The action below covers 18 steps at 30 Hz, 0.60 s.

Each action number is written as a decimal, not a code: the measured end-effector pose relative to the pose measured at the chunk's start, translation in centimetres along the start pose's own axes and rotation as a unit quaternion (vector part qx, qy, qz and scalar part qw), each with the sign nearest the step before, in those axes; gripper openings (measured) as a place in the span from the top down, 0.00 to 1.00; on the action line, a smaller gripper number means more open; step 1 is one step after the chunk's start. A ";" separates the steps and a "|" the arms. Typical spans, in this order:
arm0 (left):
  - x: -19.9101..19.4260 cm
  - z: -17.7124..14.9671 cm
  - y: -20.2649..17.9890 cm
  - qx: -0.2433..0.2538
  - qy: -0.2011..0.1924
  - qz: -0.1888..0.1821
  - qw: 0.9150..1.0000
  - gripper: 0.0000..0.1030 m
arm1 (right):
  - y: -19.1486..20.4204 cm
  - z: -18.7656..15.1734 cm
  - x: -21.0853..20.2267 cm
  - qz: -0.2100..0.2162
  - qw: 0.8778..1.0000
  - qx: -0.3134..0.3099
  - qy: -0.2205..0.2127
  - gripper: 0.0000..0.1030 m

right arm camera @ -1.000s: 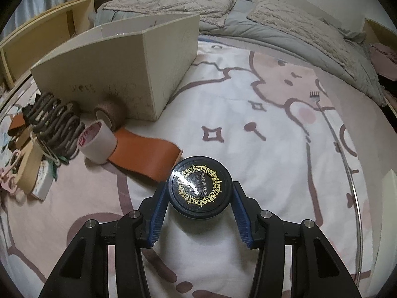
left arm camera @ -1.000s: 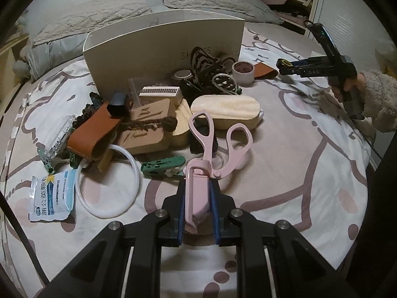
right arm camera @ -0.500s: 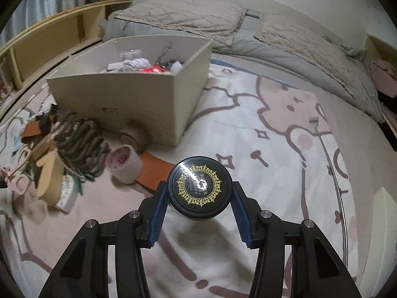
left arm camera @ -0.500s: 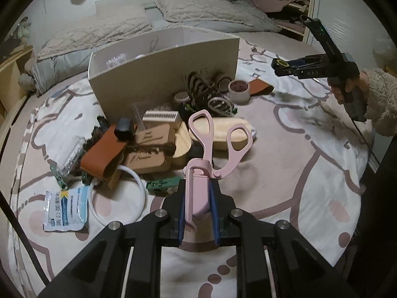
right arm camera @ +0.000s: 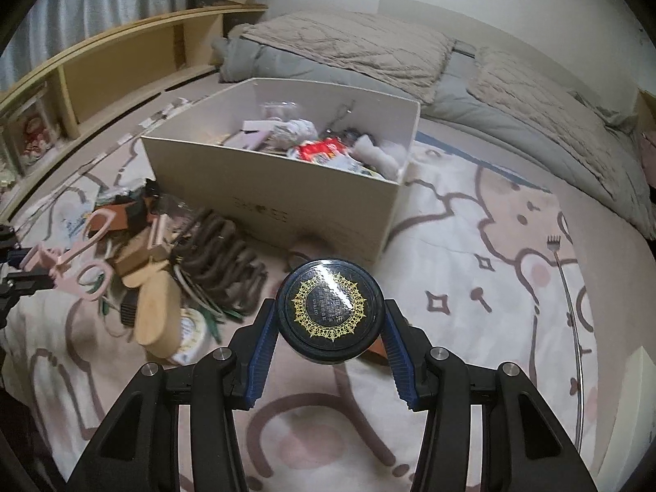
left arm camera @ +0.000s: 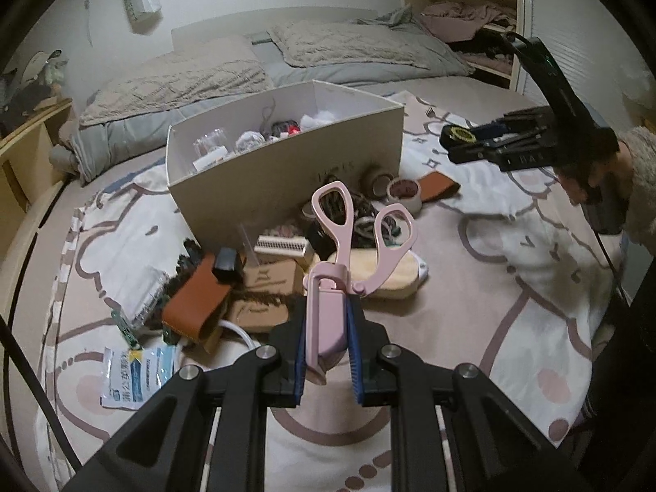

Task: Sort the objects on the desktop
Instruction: 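Lift and carry the scissors and black tin with both grippers over the box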

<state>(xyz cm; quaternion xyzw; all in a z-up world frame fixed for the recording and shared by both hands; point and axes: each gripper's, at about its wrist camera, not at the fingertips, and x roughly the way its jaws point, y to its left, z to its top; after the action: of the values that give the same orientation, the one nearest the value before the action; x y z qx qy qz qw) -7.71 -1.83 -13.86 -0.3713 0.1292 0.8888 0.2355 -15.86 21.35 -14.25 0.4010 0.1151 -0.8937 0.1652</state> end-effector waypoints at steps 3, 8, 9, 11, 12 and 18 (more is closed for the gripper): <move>0.0 0.8 -0.1 -0.005 -0.005 0.004 1.000 0.83 | 0.5 0.5 -0.1 0.004 1.000 -0.003 -0.001 0.51; -0.2 2.1 0.0 -0.018 -0.018 0.008 1.000 0.83 | 0.9 1.1 -0.7 0.012 1.000 0.003 -0.002 0.51; -0.2 2.4 0.0 -0.019 -0.021 0.010 1.000 0.83 | 1.0 1.2 -0.8 0.013 1.000 0.005 -0.003 0.51; -0.3 3.1 0.2 -0.026 -0.027 0.014 0.999 0.83 | 1.1 1.4 -1.0 0.015 1.000 0.011 -0.003 0.51; -0.3 3.4 0.4 -0.032 -0.030 0.015 0.999 0.83 | 1.1 1.6 -1.1 0.016 1.000 0.016 -0.001 0.51; -0.6 5.2 1.0 -0.053 -0.051 0.028 0.997 0.83 | 1.7 2.8 -2.9 0.014 1.000 0.017 -0.017 0.51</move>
<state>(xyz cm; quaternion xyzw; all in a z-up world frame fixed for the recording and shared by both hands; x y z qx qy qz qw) -10.98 -0.82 -9.73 -0.3333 0.0804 0.9185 0.1970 -15.27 19.40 -10.43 0.3899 0.0916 -0.8999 0.1725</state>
